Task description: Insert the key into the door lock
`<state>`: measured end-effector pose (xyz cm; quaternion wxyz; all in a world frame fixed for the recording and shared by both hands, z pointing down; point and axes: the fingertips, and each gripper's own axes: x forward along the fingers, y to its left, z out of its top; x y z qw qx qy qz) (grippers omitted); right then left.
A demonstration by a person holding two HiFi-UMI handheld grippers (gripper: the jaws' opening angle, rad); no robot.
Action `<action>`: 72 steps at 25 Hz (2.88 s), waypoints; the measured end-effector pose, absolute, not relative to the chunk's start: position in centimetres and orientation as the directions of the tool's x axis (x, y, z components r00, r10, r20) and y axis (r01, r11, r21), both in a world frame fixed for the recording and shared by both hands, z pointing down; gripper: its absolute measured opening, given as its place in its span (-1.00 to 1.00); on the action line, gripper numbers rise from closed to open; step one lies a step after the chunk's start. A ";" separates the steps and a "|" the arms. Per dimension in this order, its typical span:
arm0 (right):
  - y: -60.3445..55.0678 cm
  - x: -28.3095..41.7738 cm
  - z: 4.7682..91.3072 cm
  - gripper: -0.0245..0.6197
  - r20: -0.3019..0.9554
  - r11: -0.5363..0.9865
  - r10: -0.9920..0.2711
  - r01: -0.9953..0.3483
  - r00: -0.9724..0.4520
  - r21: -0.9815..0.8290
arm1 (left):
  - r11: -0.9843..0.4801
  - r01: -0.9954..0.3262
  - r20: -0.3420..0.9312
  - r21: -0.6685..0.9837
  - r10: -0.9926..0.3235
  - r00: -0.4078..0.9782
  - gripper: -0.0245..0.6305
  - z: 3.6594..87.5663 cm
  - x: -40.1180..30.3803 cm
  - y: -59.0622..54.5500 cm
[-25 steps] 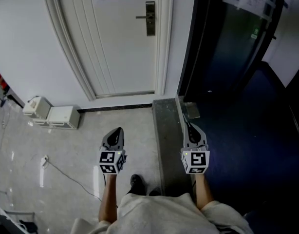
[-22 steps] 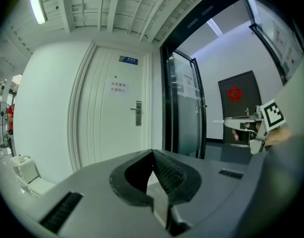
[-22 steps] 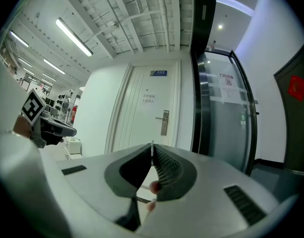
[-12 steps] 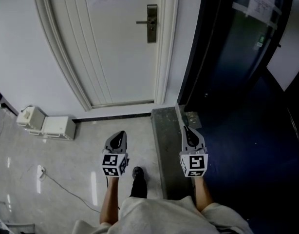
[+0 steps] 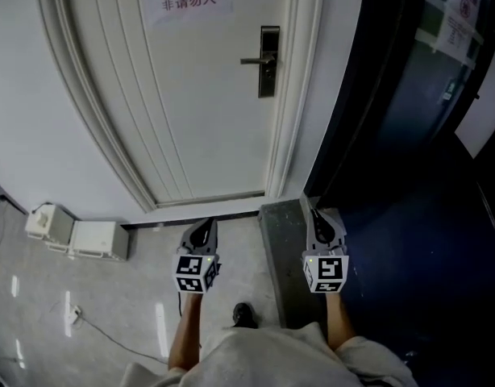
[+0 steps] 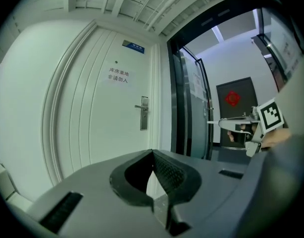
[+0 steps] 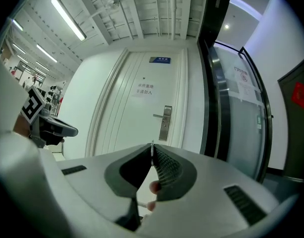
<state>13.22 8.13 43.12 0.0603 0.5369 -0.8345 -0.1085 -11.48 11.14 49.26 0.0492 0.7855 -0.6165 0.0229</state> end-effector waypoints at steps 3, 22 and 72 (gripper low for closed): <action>5.3 11.6 42.9 -0.83 -0.016 0.385 -0.916 -0.888 -0.402 0.250 | -0.251 -0.967 0.096 0.052 -0.962 0.255 -0.87 49.1 -13.1 8.0; -4.3 8.6 44.9 -0.83 0.033 0.377 -0.924 -0.889 -0.382 0.259 | -0.273 -0.959 0.128 0.069 -0.951 0.280 -0.87 50.9 -16.2 -1.9; -45.9 3.8 45.3 -0.83 0.074 0.542 -0.836 -0.796 -0.544 0.269 | -0.175 -0.984 0.165 0.015 -0.971 0.175 -0.87 49.0 -17.3 -41.1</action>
